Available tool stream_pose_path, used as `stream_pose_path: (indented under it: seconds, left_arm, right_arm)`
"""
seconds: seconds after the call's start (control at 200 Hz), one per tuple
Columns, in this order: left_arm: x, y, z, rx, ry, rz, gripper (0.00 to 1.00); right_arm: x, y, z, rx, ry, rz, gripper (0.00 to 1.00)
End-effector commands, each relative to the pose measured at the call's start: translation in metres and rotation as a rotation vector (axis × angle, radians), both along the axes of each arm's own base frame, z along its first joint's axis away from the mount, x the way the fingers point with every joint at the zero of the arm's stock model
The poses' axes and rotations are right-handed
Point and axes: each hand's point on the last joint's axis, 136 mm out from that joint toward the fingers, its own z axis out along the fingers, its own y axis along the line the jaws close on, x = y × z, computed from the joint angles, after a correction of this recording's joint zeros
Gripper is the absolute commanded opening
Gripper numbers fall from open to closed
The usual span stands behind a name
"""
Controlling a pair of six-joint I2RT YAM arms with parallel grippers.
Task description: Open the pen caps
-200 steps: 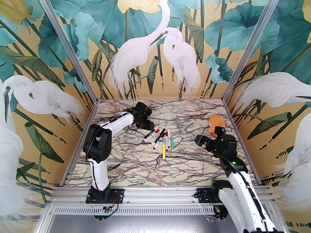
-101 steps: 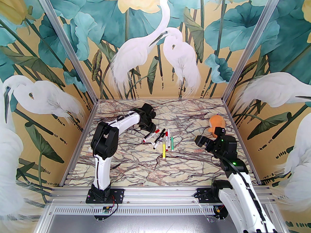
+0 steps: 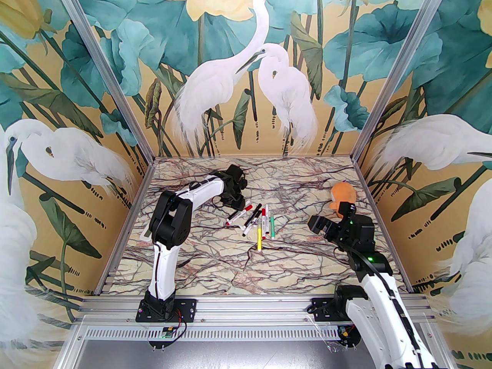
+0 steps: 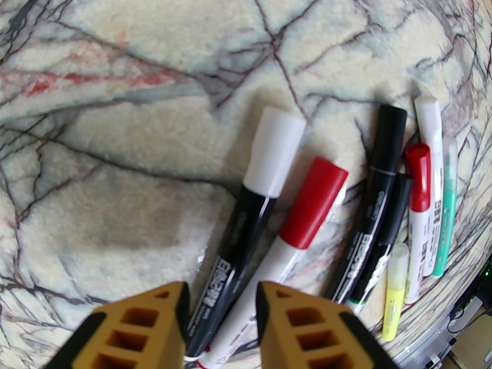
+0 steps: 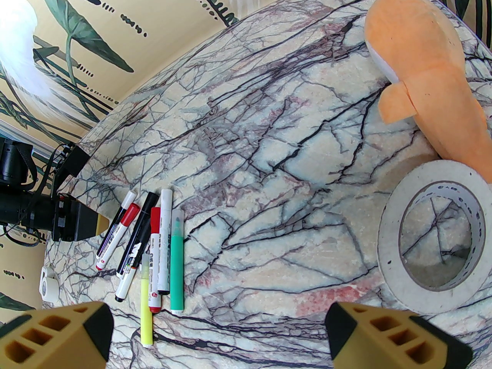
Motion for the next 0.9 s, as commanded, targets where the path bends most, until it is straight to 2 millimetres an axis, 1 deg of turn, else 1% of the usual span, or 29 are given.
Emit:
stream_pose_path:
  seconds: [0.0, 0.13, 0.385, 0.51, 0.79, 0.895]
  left_arm:
    - [-0.003, 0.0, -0.01, 0.018, 0.034, -0.015, 0.36]
    - [-0.005, -0.002, -0.011, 0.008, 0.047, -0.022, 0.36]
    - [-0.007, 0.002, -0.02, 0.034, 0.064, -0.02, 0.36]
    - [-0.005, 0.008, -0.024, 0.07, 0.057, 0.002, 0.36]
    - [-0.005, 0.025, -0.026, 0.153, 0.036, 0.04, 0.33]
    - [-0.005, 0.028, -0.029, 0.163, 0.037, 0.043, 0.31]
  right_arm:
    - [-0.003, 0.003, -0.004, 0.022, 0.013, 0.006, 0.99]
    - [-0.004, 0.004, -0.005, 0.025, 0.015, 0.007, 0.99]
    - [-0.003, 0.004, -0.003, 0.026, 0.009, 0.01, 0.99]
    - [-0.004, 0.005, -0.004, 0.031, 0.012, 0.013, 0.99]
    - [-0.003, 0.004, -0.004, 0.029, 0.015, 0.008, 0.99]
    - [-0.003, 0.004, -0.006, 0.029, 0.021, 0.006, 0.99]
